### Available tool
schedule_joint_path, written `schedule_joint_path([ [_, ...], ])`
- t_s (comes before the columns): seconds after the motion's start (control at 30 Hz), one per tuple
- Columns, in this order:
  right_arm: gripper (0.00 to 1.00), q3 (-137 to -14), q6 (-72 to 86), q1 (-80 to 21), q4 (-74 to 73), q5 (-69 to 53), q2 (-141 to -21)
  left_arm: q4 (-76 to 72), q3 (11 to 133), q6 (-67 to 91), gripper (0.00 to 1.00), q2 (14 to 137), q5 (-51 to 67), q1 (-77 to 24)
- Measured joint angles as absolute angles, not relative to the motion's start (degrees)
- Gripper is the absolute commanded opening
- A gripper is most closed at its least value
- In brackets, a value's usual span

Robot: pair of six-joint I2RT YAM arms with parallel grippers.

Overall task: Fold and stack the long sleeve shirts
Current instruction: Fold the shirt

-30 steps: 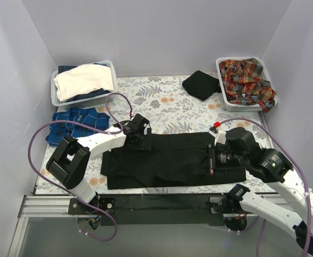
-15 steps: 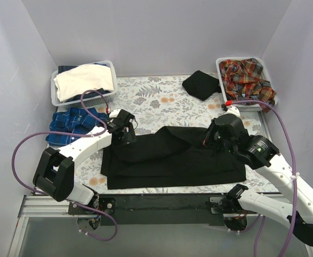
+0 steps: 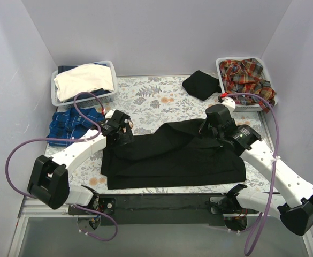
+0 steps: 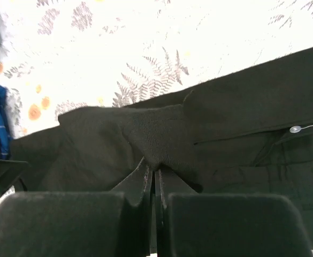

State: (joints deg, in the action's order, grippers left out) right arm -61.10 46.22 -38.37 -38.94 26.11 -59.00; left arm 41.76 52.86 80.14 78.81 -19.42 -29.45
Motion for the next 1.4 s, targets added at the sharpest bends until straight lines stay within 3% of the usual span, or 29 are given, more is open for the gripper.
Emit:
schedule_joint_path([
  [0.33, 0.01, -54.04, 49.91, -37.56, -37.65, 20.16, -60.42, 40.27, 51.24, 77.45, 0.85, 73.47, -13.96, -29.45],
  [0.67, 0.01, -52.66, 58.65, -37.10, -46.15, 19.59, -63.13, 36.82, 50.04, 72.31, 0.82, 72.99, -5.43, -29.45],
  [0.7, 0.19, -52.66, 59.05, -37.04, -46.72, 19.77, -63.31, 36.49, 49.84, 71.92, 0.82, 72.73, -4.69, -29.45],
  [0.8, 0.51, -52.66, 60.14, -36.27, -48.49, 20.97, -63.48, 34.63, 48.38, 70.70, 0.81, 71.16, -1.02, -29.45],
  [0.83, 0.54, -52.66, 60.10, -35.94, -48.75, 21.61, -63.55, 34.39, 48.12, 70.48, 0.81, 70.76, -0.03, -29.45],
  [1.0, 0.59, -53.30, 54.78, -34.81, -47.72, 25.87, -65.76, 32.77, 46.87, 69.82, 0.81, 70.39, 3.40, -29.47],
  [1.17, 0.58, -60.53, 45.28, -33.30, -42.28, 28.40, -72.55, 32.40, 46.22, 69.17, 0.81, 70.39, 4.40, -29.47],
  [1.4, 0.60, -65.65, 31.70, -33.43, -38.61, 19.25, -78.15, 32.49, 46.22, 68.84, 0.81, 70.39, 4.54, -29.47],
])
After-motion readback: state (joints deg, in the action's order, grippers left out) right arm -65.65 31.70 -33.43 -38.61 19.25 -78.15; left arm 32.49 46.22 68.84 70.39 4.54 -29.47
